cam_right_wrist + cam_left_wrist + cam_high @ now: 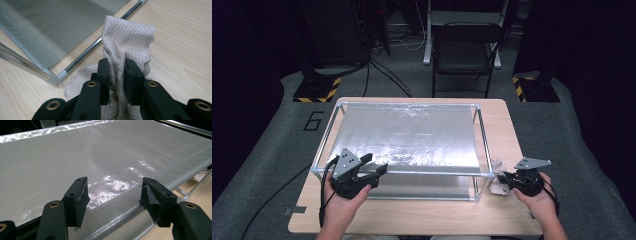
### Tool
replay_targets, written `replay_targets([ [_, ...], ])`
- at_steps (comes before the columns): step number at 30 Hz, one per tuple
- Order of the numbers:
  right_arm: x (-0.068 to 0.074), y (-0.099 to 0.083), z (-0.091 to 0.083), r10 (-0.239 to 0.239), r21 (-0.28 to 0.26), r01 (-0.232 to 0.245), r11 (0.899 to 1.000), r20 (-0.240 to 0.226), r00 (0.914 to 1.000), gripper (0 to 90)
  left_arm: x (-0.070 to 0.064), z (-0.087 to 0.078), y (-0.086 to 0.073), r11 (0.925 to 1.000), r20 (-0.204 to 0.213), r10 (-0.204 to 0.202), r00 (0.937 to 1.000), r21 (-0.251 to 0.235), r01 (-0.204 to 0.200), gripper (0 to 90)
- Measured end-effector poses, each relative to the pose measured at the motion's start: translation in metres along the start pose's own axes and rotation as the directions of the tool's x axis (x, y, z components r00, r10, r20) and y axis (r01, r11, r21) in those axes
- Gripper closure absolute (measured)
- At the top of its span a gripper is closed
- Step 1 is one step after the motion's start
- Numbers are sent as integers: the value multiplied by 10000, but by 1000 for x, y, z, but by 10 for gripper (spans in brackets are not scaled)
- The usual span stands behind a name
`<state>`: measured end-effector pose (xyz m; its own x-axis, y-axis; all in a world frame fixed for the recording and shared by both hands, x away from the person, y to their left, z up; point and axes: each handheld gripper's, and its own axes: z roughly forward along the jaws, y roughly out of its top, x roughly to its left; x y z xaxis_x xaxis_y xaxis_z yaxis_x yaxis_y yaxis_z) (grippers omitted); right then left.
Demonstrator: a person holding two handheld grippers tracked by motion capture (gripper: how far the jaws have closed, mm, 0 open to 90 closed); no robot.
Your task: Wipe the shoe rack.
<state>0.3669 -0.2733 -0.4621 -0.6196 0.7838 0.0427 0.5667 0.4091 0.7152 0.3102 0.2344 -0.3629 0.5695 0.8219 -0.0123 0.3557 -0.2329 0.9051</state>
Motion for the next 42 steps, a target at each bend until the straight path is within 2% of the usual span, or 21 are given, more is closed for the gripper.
replay_targets([
  [2, -2, -3, 1, -60, 78, 60, 10000, 8, 10000, 767, 0, 0, 0, 10000, 19, -9, 10000, 19, 9, 388],
  [7, -3, -14, 7, 227, 221, -230, 9995, 134, 9997, 766, 0, 0, -1, 10000, 21, -22, 10000, 9, 22, 388],
  [11, -3, -19, 12, 450, 462, -472, 9978, 487, 9978, 760, 1, 0, -1, 10000, 7, -29, 10000, -10, 29, 387],
  [18, -5, -24, 17, 695, 487, -718, 9962, 477, 9964, 738, 1, 0, -1, 10000, 16, -26, 10000, 6, 26, 386],
  [20, -6, -25, 16, 563, 568, -586, 9967, 408, 9976, 714, 1, 0, -1, 10000, 25, -24, 10000, 21, 24, 385],
  [27, -4, -24, 16, 615, 539, -643, 9965, 530, 9967, 606, 2, -1, -1, 10000, 23, -59, 10000, 40, 59, 383],
  [29, -2, -23, 15, 788, 424, -817, 9958, 677, 9946, 570, 2, -1, -2, 10000, 22, -56, 10000, 40, 56, 383],
  [31, 0, -23, 14, 959, 335, -987, 9946, 773, 9924, 556, 2, -1, -2, 10000, 5, -61, 10000, 16, 61, 383],
  [38, 2, -21, 8, 927, 183, -946, 9954, 830, 9922, 502, 3, -2, -1, 10000, -16, -75, 10000, -10, 75, 383],
  [41, 2, -19, 5, 764, 142, -780, 9969, 912, 9929, 471, 4, -3, -1, 10000, -22, -89, 10000, -30, 89, 383],
  [42, 4, -17, 3, 855, 35, -861, 9963, 855, 9927, 465, 5, -3, -1, 9999, -34, -103, 9999, -34, 103, 383],
])
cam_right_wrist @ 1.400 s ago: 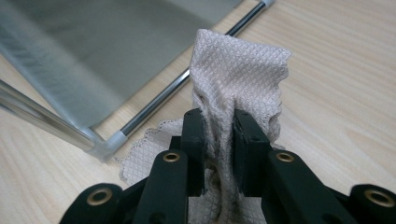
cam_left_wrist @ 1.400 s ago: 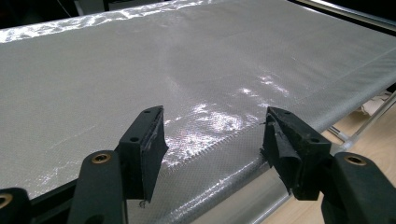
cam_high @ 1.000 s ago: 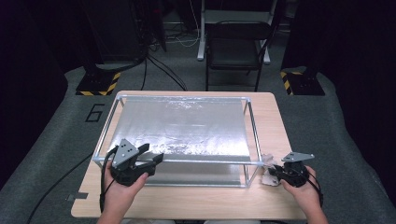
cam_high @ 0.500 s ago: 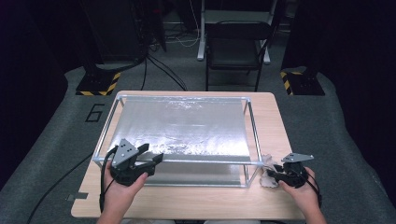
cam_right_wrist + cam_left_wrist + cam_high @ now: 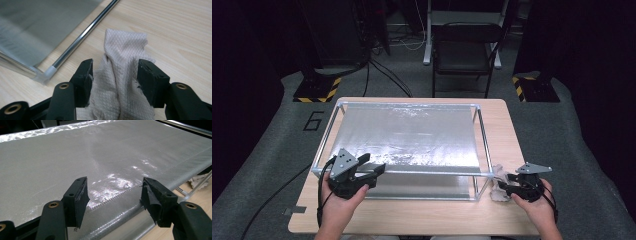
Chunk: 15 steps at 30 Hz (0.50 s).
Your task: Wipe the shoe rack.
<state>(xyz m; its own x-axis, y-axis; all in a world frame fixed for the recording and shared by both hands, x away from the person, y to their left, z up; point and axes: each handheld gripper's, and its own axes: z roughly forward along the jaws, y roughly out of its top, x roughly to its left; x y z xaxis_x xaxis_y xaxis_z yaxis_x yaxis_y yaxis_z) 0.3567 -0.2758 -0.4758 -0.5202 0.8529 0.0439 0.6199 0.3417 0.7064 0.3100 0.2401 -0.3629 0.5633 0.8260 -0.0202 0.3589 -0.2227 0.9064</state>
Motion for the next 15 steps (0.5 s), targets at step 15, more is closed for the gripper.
replay_targets([
  [15, 18, 8, -12, -256, -306, 252, 9992, -100, 9996, 447, 3, -16, -2, 9998, 73, -72, 9999, -180, 74, 382],
])
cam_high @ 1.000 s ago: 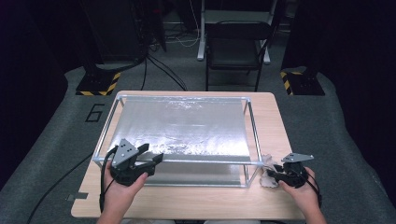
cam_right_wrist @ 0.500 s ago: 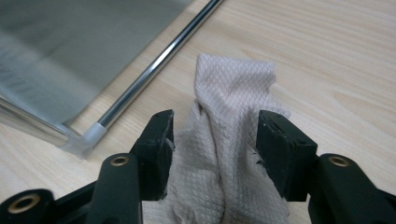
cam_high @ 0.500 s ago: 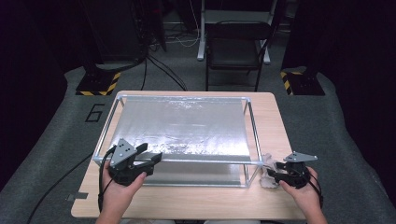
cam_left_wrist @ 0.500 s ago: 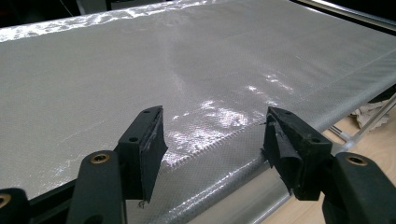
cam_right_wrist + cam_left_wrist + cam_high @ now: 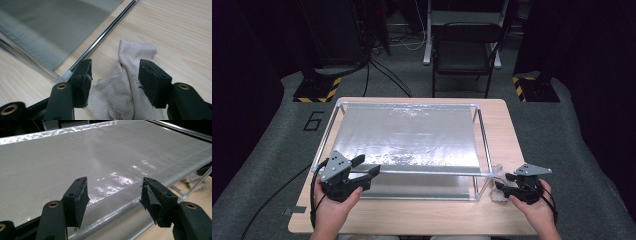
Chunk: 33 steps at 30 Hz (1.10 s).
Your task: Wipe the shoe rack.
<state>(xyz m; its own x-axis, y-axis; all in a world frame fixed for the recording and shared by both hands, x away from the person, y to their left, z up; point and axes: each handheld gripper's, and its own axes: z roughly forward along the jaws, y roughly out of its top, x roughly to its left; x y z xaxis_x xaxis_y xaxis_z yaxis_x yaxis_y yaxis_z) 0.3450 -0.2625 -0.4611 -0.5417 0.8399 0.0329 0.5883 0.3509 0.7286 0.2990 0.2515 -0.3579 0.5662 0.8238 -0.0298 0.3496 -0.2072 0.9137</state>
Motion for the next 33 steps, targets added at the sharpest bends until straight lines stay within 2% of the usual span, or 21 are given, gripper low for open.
replay_targets([
  [10, 7, -5, -3, -56, -154, 54, 9999, -125, 9999, 445, -9, -17, -8, 9997, 192, 239, 9995, -81, -238, 382],
  [17, 8, -11, -3, 229, -434, -228, 9988, 22, 9997, 448, -17, -25, -21, 9991, 321, 400, 9987, -160, -395, 386],
  [21, 9, -13, -2, 162, -256, -163, 9995, -48, 9999, 447, -19, -26, -32, 9991, 346, 372, 9987, -232, -364, 388],
  [25, 12, -15, -1, 278, -339, -283, 9990, -139, 9995, 446, -19, -24, -44, 9996, 281, 277, 9992, -121, -274, 388],
  [30, 13, -19, -1, 149, -352, -152, 9993, -87, 9999, 444, -16, -18, -62, 9995, 318, 288, 9991, 91, -291, 388],
  [33, 16, -21, -1, 256, -495, -256, 9984, -7, 9997, 442, -12, -13, -73, 9997, 232, 197, 9995, 122, -200, 388],
])
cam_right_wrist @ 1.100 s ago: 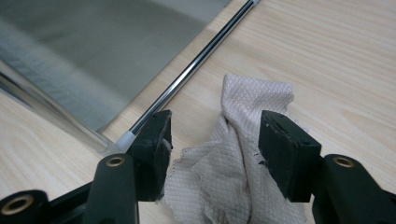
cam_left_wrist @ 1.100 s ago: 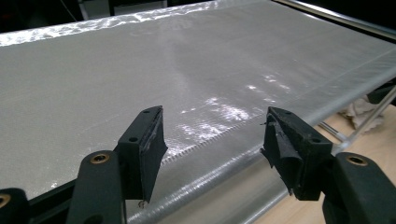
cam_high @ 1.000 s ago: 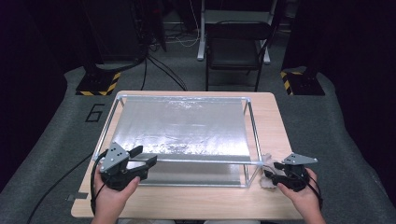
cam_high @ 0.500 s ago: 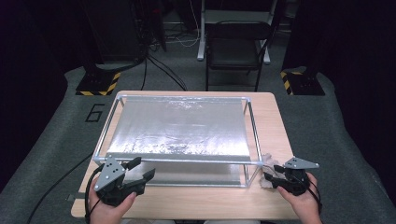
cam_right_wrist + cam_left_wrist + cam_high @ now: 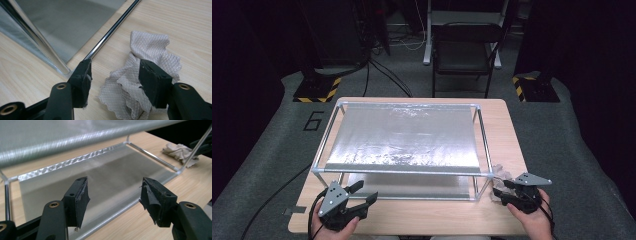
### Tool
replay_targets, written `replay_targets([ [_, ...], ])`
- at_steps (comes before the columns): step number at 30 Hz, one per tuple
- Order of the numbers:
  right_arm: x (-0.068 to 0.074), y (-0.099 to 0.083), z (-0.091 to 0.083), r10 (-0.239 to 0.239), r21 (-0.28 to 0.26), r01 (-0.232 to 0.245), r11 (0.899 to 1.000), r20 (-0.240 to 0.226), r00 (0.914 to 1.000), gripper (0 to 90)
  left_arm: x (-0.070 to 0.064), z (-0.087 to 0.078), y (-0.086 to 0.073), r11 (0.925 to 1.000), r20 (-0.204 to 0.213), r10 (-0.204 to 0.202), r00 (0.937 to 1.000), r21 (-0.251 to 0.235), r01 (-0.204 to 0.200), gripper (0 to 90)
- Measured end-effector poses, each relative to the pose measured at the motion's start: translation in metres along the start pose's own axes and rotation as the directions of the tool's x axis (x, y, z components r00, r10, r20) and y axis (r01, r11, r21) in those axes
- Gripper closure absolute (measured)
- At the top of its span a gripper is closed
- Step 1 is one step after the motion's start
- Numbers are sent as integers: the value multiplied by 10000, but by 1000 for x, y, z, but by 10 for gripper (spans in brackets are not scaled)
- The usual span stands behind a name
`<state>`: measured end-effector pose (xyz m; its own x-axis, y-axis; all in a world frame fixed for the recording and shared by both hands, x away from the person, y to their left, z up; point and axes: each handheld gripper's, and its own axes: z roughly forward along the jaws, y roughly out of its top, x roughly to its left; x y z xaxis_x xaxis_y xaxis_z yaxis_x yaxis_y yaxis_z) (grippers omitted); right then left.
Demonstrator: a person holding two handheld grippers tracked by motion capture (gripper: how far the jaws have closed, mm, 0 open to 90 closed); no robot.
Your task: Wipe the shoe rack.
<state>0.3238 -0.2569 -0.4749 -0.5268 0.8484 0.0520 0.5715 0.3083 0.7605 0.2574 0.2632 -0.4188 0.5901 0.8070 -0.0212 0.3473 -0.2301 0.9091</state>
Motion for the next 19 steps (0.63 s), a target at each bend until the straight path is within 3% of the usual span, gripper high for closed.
replay_targets([
  [3, 2, -2, -1, 138, -189, -138, 9997, 10, 9999, 442, 3, 6, -10, 10000, -37, -74, 10000, -59, 74, 388],
  [7, 6, -7, 1, -12, -206, 14, 9998, 104, 9999, 442, 7, 12, -19, 9999, -60, -140, 9999, 81, 140, 388],
  [9, 6, -9, 2, 171, -212, -170, 9996, 67, 9998, 442, 9, 16, -24, 9994, -75, -330, 9994, 102, 330, 390],
  [19, 7, -14, 5, 298, -233, -295, 9993, 122, 9995, 439, 16, 22, -33, 9988, -267, -464, 9986, 173, 469, 390],
])
